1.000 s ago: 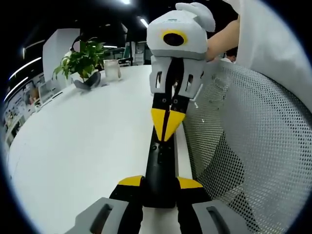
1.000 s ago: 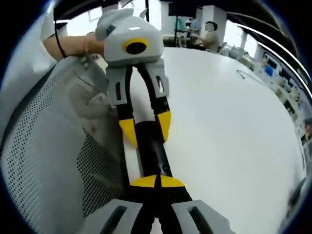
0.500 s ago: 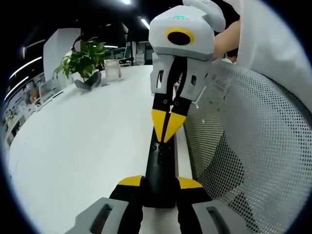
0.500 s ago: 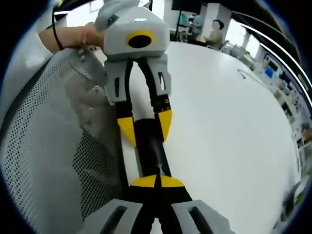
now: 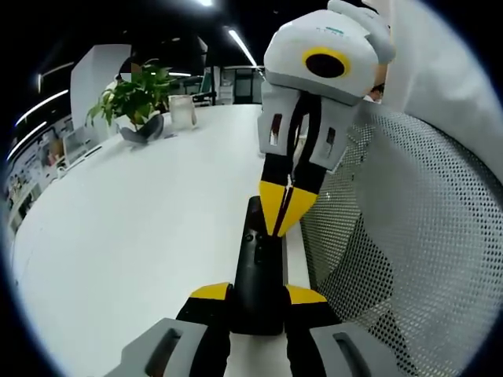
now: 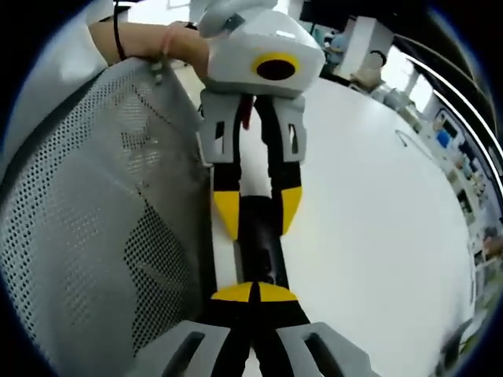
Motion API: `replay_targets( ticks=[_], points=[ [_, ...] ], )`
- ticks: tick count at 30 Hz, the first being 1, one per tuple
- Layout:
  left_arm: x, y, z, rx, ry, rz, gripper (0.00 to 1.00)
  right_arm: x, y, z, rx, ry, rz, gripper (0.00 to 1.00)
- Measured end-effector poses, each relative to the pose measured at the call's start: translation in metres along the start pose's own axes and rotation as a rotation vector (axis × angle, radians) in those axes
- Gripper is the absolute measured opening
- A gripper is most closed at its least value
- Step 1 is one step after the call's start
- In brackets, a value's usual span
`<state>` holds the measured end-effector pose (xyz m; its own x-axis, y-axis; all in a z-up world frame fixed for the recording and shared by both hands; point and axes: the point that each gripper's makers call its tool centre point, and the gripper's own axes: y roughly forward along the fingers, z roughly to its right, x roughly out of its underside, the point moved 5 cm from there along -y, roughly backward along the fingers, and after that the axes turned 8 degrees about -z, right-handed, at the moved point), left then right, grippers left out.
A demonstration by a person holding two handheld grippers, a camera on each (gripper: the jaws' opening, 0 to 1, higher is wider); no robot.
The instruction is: Press the specified remote control buttons in sequence, fully releasing each button before pressing the next.
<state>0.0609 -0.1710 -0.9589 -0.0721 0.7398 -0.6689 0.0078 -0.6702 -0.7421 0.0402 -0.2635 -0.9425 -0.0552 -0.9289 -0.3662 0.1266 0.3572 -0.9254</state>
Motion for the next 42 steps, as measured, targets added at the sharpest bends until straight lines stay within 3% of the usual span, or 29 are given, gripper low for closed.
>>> replay_targets(
  ticks=[9,13,16,27,33,42],
  points=[
    [0.000,0.001,0.001,0.001,0.013,-0.003,0.25,-0.001,0.002,-0.003,0.003,-0.050,-0.018,0.00],
    [-0.001,0.001,0.000,0.008,-0.001,0.003,0.25,-0.003,0.006,-0.005,-0.014,-0.029,-0.018,0.00],
    [-0.001,0.002,0.000,0.005,0.008,0.002,0.25,-0.003,0.006,-0.005,0.039,-0.071,-0.029,0.00],
    [-0.001,0.001,0.001,0.004,0.008,0.004,0.25,-0.002,0.002,0.002,-0.061,0.084,0.019,0.00],
    [-0.001,0.001,0.001,0.005,0.013,0.002,0.25,-0.003,-0.001,0.008,-0.008,0.104,0.005,0.00],
    [-0.001,0.001,0.000,0.004,0.018,0.002,0.25,-0.005,0.002,0.013,0.005,0.094,-0.026,0.00]
  ],
)
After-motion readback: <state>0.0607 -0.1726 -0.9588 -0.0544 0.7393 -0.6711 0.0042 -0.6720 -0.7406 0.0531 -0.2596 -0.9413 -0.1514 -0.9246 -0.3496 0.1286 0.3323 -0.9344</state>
